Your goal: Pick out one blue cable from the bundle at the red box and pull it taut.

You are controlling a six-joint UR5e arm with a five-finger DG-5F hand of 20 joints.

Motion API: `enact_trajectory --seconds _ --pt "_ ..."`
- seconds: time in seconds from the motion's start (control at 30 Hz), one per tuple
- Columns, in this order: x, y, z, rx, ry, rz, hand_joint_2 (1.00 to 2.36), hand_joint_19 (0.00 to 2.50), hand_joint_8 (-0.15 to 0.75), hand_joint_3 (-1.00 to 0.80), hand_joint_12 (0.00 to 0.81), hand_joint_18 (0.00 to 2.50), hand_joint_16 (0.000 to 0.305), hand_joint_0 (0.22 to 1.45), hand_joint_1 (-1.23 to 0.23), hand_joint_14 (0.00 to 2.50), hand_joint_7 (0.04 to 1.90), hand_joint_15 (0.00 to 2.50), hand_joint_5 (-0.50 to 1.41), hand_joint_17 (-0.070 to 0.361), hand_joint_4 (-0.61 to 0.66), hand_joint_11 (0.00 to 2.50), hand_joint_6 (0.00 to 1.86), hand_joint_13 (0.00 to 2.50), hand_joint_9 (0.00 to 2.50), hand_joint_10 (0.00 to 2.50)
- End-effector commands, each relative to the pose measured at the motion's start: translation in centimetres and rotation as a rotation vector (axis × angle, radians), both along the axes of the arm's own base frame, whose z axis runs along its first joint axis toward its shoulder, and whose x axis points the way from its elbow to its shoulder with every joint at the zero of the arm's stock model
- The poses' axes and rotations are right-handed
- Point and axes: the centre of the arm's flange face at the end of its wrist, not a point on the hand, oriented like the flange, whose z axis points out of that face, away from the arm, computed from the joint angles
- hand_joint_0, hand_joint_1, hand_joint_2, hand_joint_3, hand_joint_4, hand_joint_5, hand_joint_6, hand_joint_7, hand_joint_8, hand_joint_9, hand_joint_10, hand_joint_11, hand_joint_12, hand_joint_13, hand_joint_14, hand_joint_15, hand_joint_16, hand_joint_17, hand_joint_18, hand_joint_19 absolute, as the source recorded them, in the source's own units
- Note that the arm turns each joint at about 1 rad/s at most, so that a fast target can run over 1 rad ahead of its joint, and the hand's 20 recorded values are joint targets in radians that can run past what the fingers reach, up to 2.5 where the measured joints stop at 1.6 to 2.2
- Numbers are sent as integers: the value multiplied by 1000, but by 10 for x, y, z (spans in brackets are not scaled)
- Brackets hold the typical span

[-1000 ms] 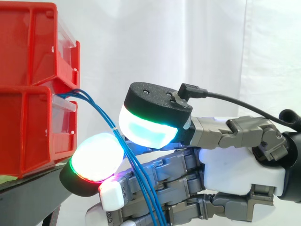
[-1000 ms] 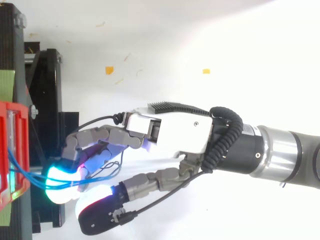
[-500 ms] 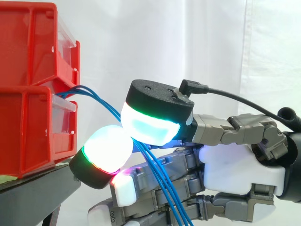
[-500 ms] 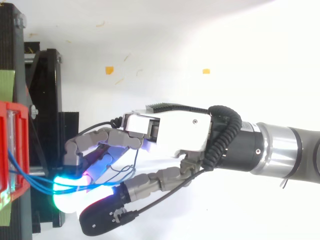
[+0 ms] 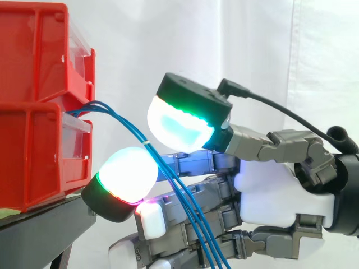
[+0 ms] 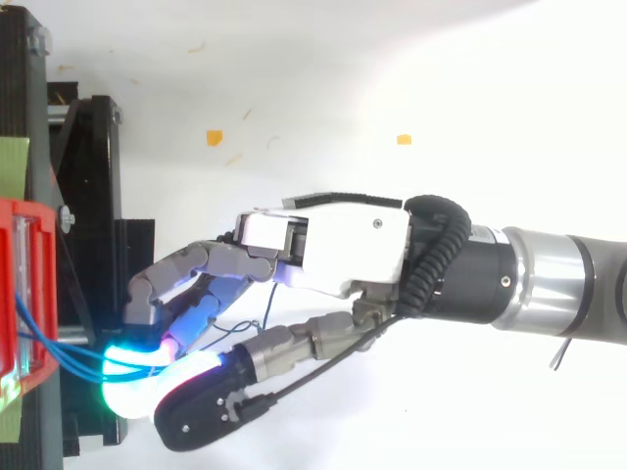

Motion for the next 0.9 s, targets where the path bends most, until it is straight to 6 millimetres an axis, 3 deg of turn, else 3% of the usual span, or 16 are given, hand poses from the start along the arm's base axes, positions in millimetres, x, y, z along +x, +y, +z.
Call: enact_trajectory --seconds 0.0,0.43,0.87 --pt "2 -4 5 8 15 5 1017 633 289 -259 304 609 44 607 -539 19 867 411 -125 100 114 723 806 701 932 27" --pt "7 -11 23 16 50 41 1018 624 307 -162 316 638 47 600 -638 19 768 422 -141 106 116 809 903 719 968 30" --pt "6 -20 23 15 53 36 1019 607 286 -242 307 666 44 670 -744 18 764 427 -151 100 -67 914 957 733 1042 32"
